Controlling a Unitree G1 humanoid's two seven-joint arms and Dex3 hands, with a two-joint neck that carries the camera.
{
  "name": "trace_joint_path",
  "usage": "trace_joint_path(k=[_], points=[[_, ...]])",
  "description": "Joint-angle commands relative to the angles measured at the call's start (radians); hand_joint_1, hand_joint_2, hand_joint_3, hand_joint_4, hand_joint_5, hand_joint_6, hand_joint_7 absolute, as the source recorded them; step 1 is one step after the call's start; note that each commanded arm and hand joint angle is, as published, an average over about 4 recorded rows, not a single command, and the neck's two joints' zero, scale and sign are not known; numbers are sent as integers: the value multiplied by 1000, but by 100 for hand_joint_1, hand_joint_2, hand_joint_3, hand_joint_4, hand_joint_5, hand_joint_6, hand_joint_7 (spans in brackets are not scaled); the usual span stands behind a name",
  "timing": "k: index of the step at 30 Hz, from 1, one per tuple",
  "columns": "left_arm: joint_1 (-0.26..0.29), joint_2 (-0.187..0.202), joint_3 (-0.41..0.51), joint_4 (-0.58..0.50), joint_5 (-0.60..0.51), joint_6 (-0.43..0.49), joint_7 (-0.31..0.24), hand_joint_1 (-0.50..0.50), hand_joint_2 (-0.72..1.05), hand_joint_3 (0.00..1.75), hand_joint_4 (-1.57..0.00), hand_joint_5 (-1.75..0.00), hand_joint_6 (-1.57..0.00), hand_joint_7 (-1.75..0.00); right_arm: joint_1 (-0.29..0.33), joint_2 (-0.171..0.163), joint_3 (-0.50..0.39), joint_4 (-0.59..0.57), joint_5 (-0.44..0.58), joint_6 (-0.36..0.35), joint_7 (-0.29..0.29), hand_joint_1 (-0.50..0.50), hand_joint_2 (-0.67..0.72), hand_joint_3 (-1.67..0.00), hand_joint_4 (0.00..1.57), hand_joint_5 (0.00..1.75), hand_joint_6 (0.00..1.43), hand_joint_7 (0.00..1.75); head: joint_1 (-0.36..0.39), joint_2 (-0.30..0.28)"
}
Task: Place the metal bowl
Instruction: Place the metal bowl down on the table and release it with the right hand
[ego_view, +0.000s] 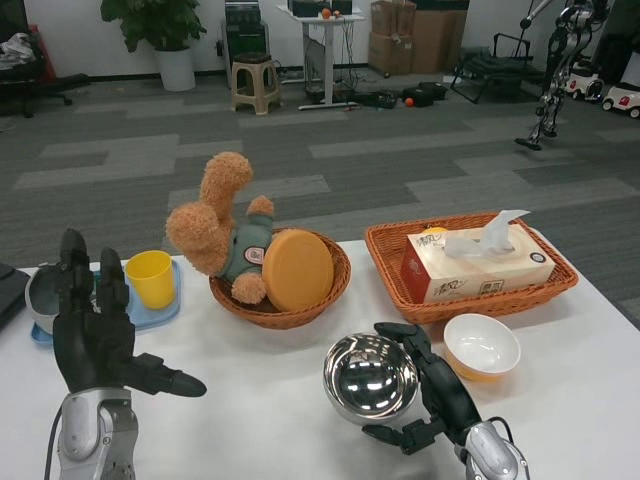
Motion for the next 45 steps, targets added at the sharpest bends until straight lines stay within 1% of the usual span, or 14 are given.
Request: trace_joint_path(k=[1,4,8,15,17,20,23,28,31,36,39,41,42,45], points=[[9,2,-1,-10,4,-7,-1,-50,-64,9,0,0,0,0,-19,-1,-2,23,-6,-21,-12,-46,-54,-143,148,165,126,168,-4,-4],[8,4,-2,-10,4,-7,-1,-50,-64,9,0,0,0,0,-22,-3,-2,38,-11,-21,-14,-46,-54,-143,148,165,126,168,-7,-6],[6,4,-3,-9,3,-7,-1,-50,-64,9,0,0,0,0,-28,-4,-1,59,-25,-19,-15,-46,-54,-135,151,165,126,166,-8,-8],[6,2,-4,-10,4,-7,-1,-50,-64,9,0,0,0,0,-30,-4,0,80,-45,-12,-19,-46,-54,-135,151,165,126,168,-16,-18],[6,2,-5,-9,4,-7,-1,-50,-64,9,0,0,0,0,-30,-4,0,81,-53,-10,-21,-44,-57,-135,151,165,124,168,-17,-20],[6,2,-5,-8,4,-7,-1,-50,-64,9,0,0,0,0,-30,-4,-1,82,-76,-11,-24,-43,-56,-135,148,165,123,168,-23,-27],[5,3,-5,-9,4,-7,-1,-50,-64,9,0,0,0,0,-31,-3,-3,81,-118,-13,-26,-45,-54,-135,146,165,121,168,-27,-34],[5,2,-5,-8,4,-7,-1,-50,-68,9,0,0,0,0,-32,-4,-5,81,-137,-11,-26,-42,-54,-127,143,165,120,168,-30,-42],[5,2,-5,-8,4,-7,-1,-50,-64,9,0,0,0,0,-32,-4,-5,82,-156,-6,-26,-45,-54,-127,141,160,116,162,-33,-48],[5,2,-6,-8,4,-7,-1,-50,-64,9,0,0,0,0,-32,-4,-11,82,-183,-4,-26,-46,-57,-127,136,158,107,161,-36,-57],[5,2,-7,-8,4,-7,-1,-50,-64,9,0,0,0,0,-32,-4,-13,85,-183,-2,-26,-46,-56,-127,133,155,101,161,-38,-63],[5,2,-7,-8,4,-7,-1,-50,-64,9,0,0,0,0,-32,-4,-13,85,-183,-1,-26,-46,-54,-127,131,155,92,161,-38,-65],[5,2,-7,-8,4,-7,-1,-50,-66,9,0,0,0,0,-32,-4,-13,85,-182,-1,-26,-46,-54,-127,127,155,83,159,-39,-67],[5,2,-7,-8,4,-7,-1,-50,-66,9,0,0,0,0,-31,-4,-18,86,-178,-1,-26,-46,-49,-127,113,148,57,143,-42,-73]])
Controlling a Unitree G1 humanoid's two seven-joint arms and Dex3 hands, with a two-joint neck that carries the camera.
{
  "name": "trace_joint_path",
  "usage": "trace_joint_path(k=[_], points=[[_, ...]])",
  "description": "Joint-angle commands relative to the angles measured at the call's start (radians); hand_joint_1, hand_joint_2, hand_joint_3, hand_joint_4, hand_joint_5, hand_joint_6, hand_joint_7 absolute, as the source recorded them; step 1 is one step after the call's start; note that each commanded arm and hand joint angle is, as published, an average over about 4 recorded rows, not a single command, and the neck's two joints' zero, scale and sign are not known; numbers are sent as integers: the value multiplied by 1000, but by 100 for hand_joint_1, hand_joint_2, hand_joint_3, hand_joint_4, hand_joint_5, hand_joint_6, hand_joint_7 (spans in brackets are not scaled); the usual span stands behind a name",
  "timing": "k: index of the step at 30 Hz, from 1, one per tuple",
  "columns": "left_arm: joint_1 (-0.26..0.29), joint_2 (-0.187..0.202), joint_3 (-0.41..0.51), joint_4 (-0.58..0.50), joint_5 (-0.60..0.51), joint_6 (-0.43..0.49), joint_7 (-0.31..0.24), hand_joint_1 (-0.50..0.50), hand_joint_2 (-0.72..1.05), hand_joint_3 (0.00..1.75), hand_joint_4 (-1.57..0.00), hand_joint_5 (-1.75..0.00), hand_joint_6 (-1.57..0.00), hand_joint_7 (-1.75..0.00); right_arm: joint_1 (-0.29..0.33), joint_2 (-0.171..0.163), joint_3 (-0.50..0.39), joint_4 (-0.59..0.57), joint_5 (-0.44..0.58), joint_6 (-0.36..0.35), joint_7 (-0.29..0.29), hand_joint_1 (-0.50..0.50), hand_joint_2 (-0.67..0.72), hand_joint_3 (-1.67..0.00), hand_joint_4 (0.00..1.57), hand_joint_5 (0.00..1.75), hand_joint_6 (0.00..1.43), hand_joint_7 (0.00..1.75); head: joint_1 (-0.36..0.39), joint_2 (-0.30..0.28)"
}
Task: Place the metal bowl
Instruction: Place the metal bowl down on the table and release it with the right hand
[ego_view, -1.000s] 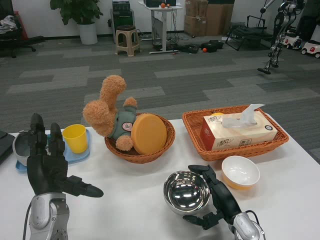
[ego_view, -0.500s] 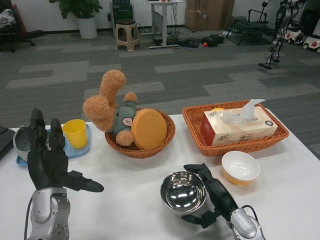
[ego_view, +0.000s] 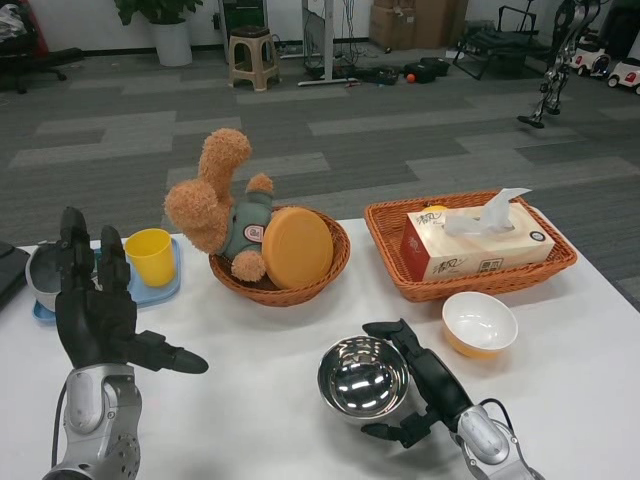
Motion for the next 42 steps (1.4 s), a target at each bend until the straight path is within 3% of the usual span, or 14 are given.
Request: trace_joint_path(k=[1,5,8,13,17,24,38,42], points=[[6,2,-1,-7,4,-7,-1,-50,-64,9,0,0,0,0,-17,-3,-14,8,5,5,-2,-45,-48,-125,106,143,50,138,-2,-5],[4,2,-1,-7,4,-7,-1,-50,-64,9,0,0,0,0,-17,-3,-18,8,12,10,-1,-45,-51,-121,78,119,27,129,-6,-16],[5,2,-1,-7,4,-7,-1,-50,-64,9,0,0,0,0,-17,-5,-18,8,17,27,2,-46,-48,-117,68,102,15,124,-8,-23],[5,2,0,-7,4,-7,-1,-50,-64,9,0,0,0,0,-17,-10,-18,8,21,44,19,-46,-43,-103,59,87,6,119,-11,-39],[4,2,-1,-7,4,-7,-1,-50,-70,9,0,0,0,0,-17,-16,-19,4,34,72,55,-46,-37,-81,39,51,0,106,-15,-51],[4,2,1,-7,4,-7,-1,-50,-64,9,0,0,0,0,-15,-25,-19,-11,47,120,106,-42,-22,-54,5,12,0,84,-20,-64],[0,2,-1,-4,4,-7,-1,-50,-64,9,0,0,0,0,-12,-33,-30,-25,50,154,134,-34,-5,-38,0,10,0,77,-24,-87],[-2,2,-1,-1,4,-7,-1,-50,-64,9,0,0,0,0,-7,-39,-45,-47,50,176,160,-33,9,-28,0,10,0,77,-25,-94]])
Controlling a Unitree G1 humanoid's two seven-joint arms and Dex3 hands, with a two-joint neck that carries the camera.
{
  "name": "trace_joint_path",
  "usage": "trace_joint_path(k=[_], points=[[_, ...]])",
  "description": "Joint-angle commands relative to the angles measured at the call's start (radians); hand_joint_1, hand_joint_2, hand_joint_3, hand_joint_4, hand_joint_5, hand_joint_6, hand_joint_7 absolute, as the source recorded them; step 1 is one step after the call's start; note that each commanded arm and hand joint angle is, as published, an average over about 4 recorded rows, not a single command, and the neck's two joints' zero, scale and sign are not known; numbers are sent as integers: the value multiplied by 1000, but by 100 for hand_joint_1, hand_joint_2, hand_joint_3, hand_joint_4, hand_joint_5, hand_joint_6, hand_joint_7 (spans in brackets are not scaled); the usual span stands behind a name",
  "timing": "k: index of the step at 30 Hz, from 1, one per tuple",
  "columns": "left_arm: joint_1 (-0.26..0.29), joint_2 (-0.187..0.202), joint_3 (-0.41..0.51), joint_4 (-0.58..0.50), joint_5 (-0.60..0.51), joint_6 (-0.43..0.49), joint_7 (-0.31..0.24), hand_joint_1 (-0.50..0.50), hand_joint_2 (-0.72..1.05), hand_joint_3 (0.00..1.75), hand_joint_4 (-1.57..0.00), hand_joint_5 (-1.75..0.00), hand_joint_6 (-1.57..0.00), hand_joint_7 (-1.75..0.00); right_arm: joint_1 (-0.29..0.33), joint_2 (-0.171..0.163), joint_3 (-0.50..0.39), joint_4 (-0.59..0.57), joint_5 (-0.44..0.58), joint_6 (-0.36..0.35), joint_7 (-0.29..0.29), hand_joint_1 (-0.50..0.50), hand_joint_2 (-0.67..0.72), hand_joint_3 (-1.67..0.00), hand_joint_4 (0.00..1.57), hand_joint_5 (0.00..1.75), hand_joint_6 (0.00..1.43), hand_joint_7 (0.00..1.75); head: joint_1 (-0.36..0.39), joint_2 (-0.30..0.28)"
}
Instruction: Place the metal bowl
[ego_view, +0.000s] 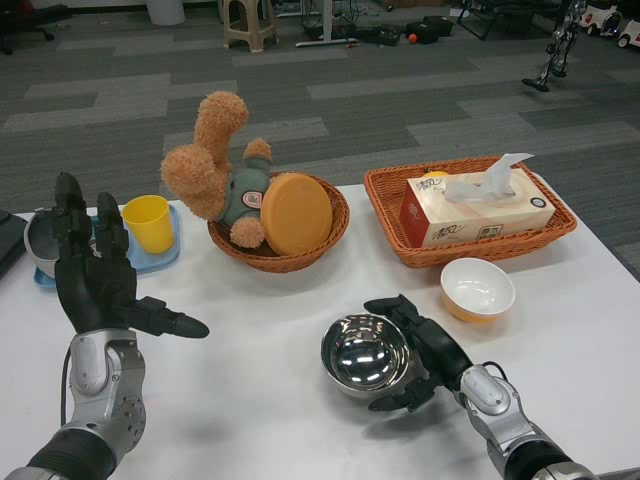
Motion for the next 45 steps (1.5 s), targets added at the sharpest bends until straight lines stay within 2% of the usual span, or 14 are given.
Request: trace_joint_path(k=[1,5,8,12,17,25,32,38,41,43,45], points=[[-3,2,-1,-1,4,-7,-1,-50,-64,9,0,0,0,0,-3,-16,-26,-33,6,37,27,-33,14,-24,0,10,0,77,-2,-5],[-7,4,-5,-1,4,-7,-1,-50,-64,9,0,0,0,0,10,-23,-65,-89,6,92,65,-33,33,-6,0,0,0,68,-6,-10],[-10,4,-7,-1,4,-7,-1,-50,-64,9,0,0,0,0,22,-27,-87,-128,6,128,87,-33,44,0,0,0,0,59,-8,-13],[-14,4,-11,0,3,-7,-1,-50,-64,9,0,0,0,0,35,-30,-110,-161,33,154,102,-34,50,0,0,0,0,49,-9,-17],[-18,4,-15,4,0,-7,-1,-50,-68,9,0,0,0,0,50,-30,-115,-198,115,161,115,-38,53,0,0,0,0,49,-8,-18],[-19,4,-16,7,-4,-7,-1,-50,-64,9,0,0,0,0,73,-28,-132,-359,209,154,104,-40,53,0,0,0,0,47,-4,-3],[-19,6,-15,12,-6,-7,-1,-50,-64,9,0,0,0,0,69,-20,-160,-478,247,82,27,-38,53,0,0,0,0,42,-12,43],[-23,7,-14,12,-7,-7,-1,-50,-68,9,0,0,0,0,20,-11,-164,-532,251,-55,-143,-38,49,0,0,0,0,42,-22,98],[-23,8,-16,11,-7,-7,-1,-50,-68,9,0,0,0,0,-6,-14,-163,-530,247,-76,-172,-38,47,0,0,0,0,42,-19,124],[-23,9,-16,11,-7,-7,-1,-50,-68,9,0,0,0,0,-19,-18,-163,-530,243,-90,-210,-38,47,0,0,0,0,40,-7,165],[-23,10,-15,11,-7,-7,-1,-50,-64,9,0,0,0,0,-35,-13,-168,-525,215,-123,-273,-38,47,0,0,0,0,37,3,211]])
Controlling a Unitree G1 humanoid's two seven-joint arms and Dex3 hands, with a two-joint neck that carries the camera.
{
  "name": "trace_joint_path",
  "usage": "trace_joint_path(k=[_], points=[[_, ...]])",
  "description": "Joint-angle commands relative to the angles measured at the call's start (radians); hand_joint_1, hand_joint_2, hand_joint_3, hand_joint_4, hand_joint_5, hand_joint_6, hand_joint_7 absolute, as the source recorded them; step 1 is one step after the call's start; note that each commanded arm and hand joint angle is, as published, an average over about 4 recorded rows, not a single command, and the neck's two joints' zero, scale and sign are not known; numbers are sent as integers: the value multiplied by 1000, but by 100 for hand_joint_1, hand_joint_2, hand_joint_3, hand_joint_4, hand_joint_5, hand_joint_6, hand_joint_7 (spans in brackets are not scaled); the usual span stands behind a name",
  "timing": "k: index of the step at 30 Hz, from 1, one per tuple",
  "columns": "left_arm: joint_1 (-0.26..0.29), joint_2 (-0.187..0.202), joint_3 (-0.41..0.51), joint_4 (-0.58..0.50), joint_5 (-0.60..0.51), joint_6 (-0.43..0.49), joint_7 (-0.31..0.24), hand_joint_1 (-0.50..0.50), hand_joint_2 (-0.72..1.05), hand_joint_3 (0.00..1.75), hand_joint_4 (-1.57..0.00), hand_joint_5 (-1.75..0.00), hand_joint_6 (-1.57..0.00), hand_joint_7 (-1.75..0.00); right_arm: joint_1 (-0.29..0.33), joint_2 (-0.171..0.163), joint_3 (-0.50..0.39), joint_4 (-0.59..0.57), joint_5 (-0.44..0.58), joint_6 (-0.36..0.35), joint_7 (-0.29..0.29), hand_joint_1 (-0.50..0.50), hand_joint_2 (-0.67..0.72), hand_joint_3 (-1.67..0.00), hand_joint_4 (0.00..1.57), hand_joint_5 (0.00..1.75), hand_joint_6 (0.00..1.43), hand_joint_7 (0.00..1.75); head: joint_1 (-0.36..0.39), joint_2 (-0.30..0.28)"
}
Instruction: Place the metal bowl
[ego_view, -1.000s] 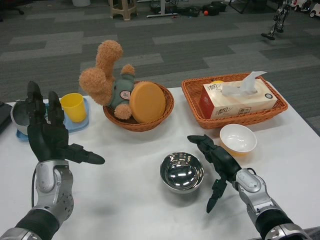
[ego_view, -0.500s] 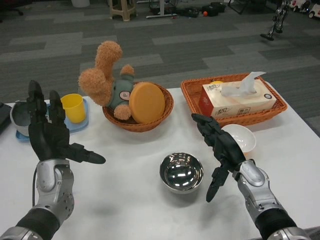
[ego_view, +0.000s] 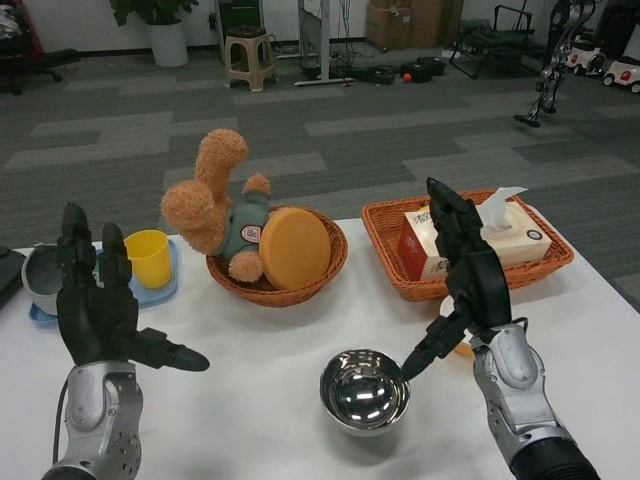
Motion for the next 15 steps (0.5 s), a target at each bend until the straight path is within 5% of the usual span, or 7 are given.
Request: trace_joint_path(k=[1,5,15], points=[[-4,9,3,4,0,-7,-1,-50,-64,9,0,0,0,0,-43,5,-16,1,-46,-64,-93,-38,47,0,0,0,0,35,13,61],[-4,9,4,4,0,-6,-1,-50,-64,9,0,0,0,0,-64,10,-38,3,-132,-93,-177,-38,47,0,0,0,0,35,27,110],[-5,6,21,4,10,-5,-1,-50,-64,9,0,0,0,0,-76,17,-11,27,-134,-110,-257,-38,44,0,0,0,0,28,68,191]])
